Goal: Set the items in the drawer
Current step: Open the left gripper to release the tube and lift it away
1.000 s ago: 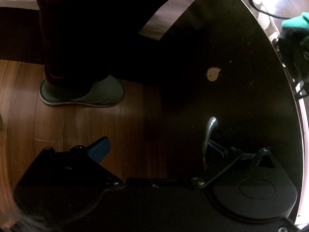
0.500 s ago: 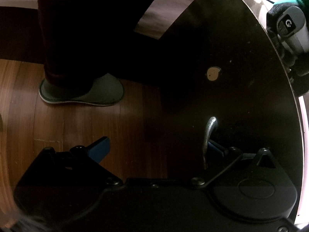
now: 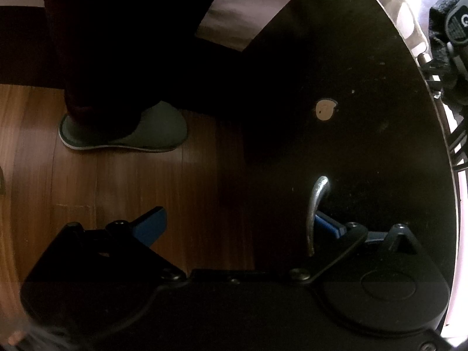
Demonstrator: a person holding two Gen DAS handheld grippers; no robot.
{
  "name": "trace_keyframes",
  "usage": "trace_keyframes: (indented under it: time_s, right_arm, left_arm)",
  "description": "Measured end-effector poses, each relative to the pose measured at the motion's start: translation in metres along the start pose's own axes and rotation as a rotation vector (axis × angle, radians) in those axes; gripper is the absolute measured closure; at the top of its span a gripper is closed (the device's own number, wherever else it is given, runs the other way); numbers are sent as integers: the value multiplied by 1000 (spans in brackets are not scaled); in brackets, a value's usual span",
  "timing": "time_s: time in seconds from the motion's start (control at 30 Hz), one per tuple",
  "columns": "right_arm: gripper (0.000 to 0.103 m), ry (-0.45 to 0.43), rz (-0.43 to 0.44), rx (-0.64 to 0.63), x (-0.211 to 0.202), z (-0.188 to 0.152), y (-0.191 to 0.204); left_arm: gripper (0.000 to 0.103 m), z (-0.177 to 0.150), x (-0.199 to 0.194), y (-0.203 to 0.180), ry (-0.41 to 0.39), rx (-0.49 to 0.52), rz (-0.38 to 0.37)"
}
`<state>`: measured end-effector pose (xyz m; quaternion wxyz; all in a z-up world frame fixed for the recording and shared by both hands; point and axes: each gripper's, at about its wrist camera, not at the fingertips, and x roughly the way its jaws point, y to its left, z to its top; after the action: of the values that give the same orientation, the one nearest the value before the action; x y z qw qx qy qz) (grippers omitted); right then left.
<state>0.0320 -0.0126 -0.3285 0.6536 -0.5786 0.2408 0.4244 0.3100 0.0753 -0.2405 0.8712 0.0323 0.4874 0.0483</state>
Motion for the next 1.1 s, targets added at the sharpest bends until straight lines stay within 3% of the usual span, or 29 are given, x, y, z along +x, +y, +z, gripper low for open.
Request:
trace_keyframes:
  time_s: [0.53,0.67,1.1]
  right_arm:
    - [0,40,-8,-22,4,4,3]
    - [0,46,-2,-8,5,6,2]
    - [1,30,-53,15,5,2,10]
  left_arm:
    - [44,-1,-20,1,-41,-7,-34]
    - [36,-2,-26,1,-58,-11,-38]
    - [36,-18,-66,24,-135,-113,-80]
